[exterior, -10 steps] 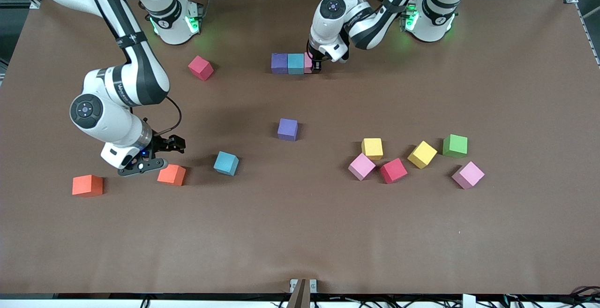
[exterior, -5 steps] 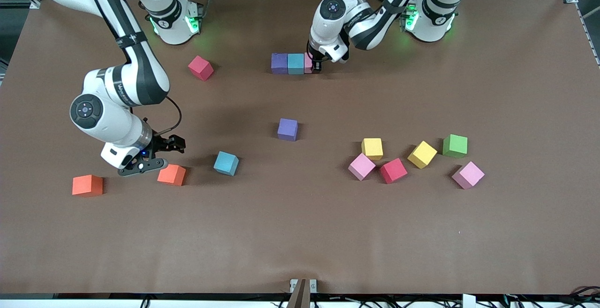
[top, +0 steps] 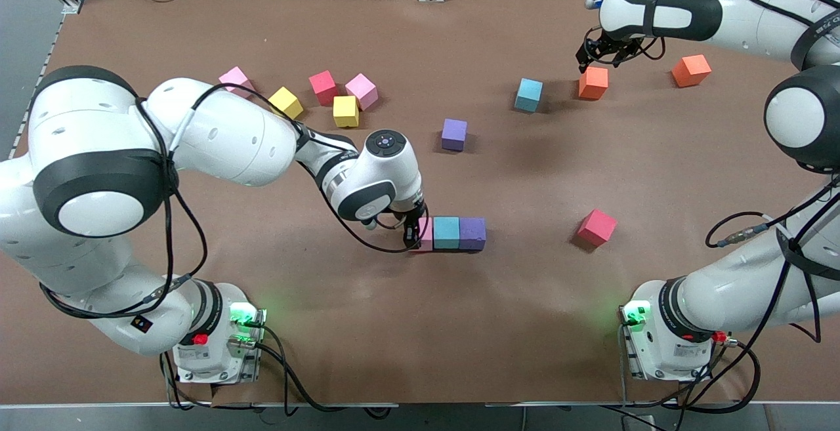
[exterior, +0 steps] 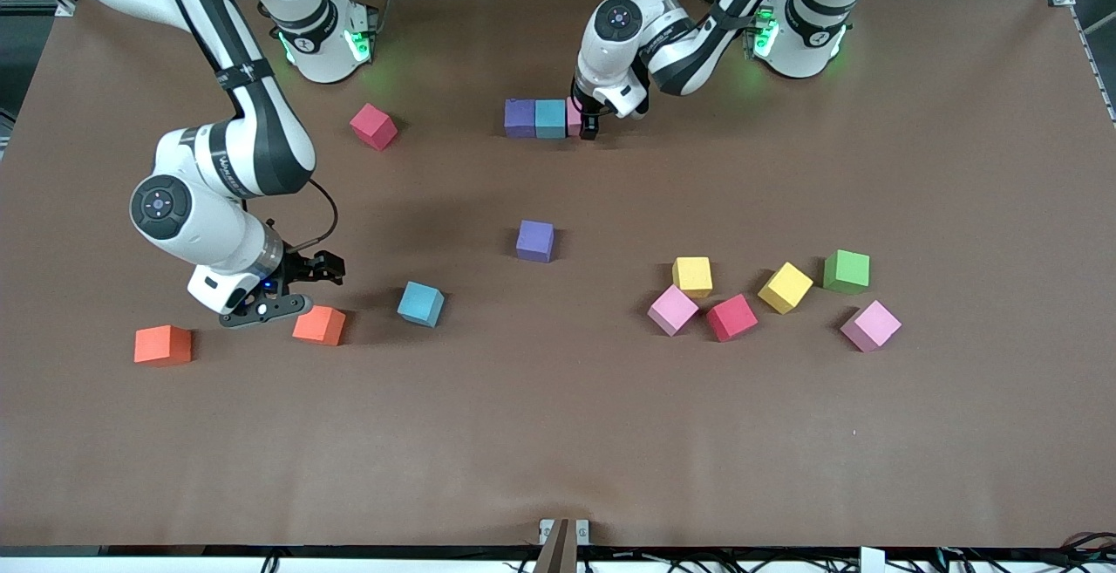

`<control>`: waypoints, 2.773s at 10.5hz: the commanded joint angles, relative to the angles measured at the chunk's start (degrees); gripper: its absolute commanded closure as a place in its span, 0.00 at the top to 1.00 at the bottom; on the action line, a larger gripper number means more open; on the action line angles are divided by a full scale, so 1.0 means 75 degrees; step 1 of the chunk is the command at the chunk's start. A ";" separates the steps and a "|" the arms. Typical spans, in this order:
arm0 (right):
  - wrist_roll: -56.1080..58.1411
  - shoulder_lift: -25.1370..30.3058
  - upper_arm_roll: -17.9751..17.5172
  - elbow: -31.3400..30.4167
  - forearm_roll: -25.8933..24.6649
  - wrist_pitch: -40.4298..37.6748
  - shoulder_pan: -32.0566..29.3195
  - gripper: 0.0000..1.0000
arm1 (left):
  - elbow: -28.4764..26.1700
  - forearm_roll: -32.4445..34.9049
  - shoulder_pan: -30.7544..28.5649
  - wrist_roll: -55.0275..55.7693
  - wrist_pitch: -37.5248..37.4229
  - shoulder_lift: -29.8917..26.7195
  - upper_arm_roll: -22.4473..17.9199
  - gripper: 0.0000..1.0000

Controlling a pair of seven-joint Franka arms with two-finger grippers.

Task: Form number 2 with 11 blocks

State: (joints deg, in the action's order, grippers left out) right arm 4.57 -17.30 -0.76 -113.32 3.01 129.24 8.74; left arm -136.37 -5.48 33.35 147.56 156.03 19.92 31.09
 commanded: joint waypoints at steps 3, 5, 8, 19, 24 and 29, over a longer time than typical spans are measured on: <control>-0.0094 -0.0072 -0.0016 0.0145 0.0091 -0.0053 -0.0004 1.00 | 0.0136 -0.0101 -0.0016 0.0130 0.0067 0.0016 0.0003 0.97; -0.0094 -0.0072 -0.0016 0.0145 0.0091 -0.0053 0.0007 1.00 | 0.0136 -0.0090 -0.0016 0.0119 0.0067 0.0016 -0.0009 1.00; -0.0106 -0.0072 -0.0016 0.0145 0.0091 -0.0041 -0.0005 1.00 | 0.0125 -0.0078 -0.0004 0.0095 -0.0026 -0.0240 -0.0009 1.00; -0.0094 -0.0096 -0.0016 0.0145 0.0091 -0.0029 0.0007 1.00 | 0.0662 -0.0066 -0.0670 -0.1831 -0.2622 -0.1987 -0.0020 1.00; -0.0094 -0.0096 -0.0016 0.0145 0.0091 -0.0029 0.0007 1.00 | 0.1025 -0.0066 -0.2286 -0.6258 -0.3832 -0.2292 -0.0032 1.00; -0.0094 -0.0096 -0.0016 0.0145 0.0091 -0.0029 0.0019 1.00 | 0.1972 0.0332 -0.4126 -1.1158 -0.3882 -0.1266 -0.0032 1.00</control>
State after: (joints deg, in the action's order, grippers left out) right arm 4.56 -17.51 -0.80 -113.12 3.02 129.29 8.78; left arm -126.50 -4.66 6.14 71.79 128.23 4.97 30.13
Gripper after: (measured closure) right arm 0.000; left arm 0.000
